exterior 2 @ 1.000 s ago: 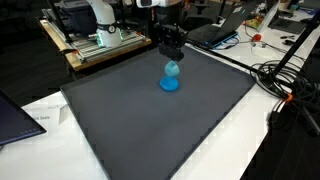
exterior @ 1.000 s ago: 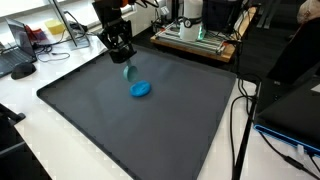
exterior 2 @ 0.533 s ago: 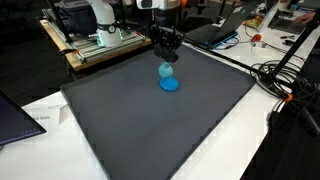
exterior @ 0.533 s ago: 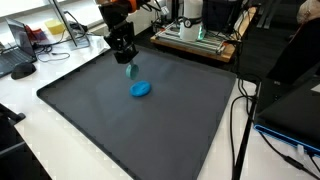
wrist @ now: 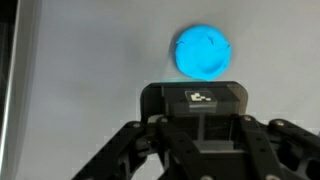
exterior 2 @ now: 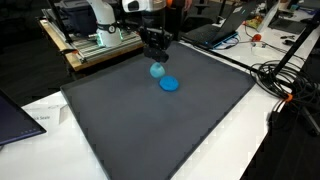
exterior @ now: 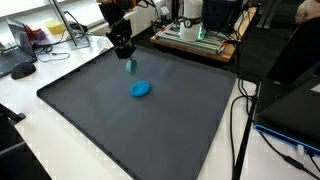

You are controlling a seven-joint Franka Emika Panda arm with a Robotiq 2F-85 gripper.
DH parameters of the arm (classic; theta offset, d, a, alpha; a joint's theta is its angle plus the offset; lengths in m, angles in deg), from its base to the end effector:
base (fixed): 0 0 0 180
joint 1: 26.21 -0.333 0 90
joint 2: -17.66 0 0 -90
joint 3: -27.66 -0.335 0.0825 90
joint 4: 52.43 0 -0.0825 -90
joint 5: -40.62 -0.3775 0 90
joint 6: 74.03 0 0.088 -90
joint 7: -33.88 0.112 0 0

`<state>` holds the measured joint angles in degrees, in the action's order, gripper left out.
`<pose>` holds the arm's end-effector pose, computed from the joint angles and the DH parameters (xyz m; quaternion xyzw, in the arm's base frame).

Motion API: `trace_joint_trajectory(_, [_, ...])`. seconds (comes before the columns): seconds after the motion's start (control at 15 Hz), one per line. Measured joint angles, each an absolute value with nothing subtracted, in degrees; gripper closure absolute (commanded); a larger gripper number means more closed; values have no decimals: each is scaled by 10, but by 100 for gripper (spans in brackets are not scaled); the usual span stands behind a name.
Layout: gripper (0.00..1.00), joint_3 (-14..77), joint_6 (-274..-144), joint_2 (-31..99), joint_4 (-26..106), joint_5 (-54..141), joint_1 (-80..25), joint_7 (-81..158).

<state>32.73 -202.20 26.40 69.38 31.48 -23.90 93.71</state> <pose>0.5526 -0.0653 0.3539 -0.8026 0.5936 0.0423 0.0404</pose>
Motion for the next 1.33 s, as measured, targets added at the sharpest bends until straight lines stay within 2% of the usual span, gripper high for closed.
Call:
trace_joint_trajectory(0.73, [78, 346, -2002, 235, 733, 167, -181, 577])
trace_joint_trajectory(1.33, [78, 361, -1955, 291, 670, 70, -154, 506])
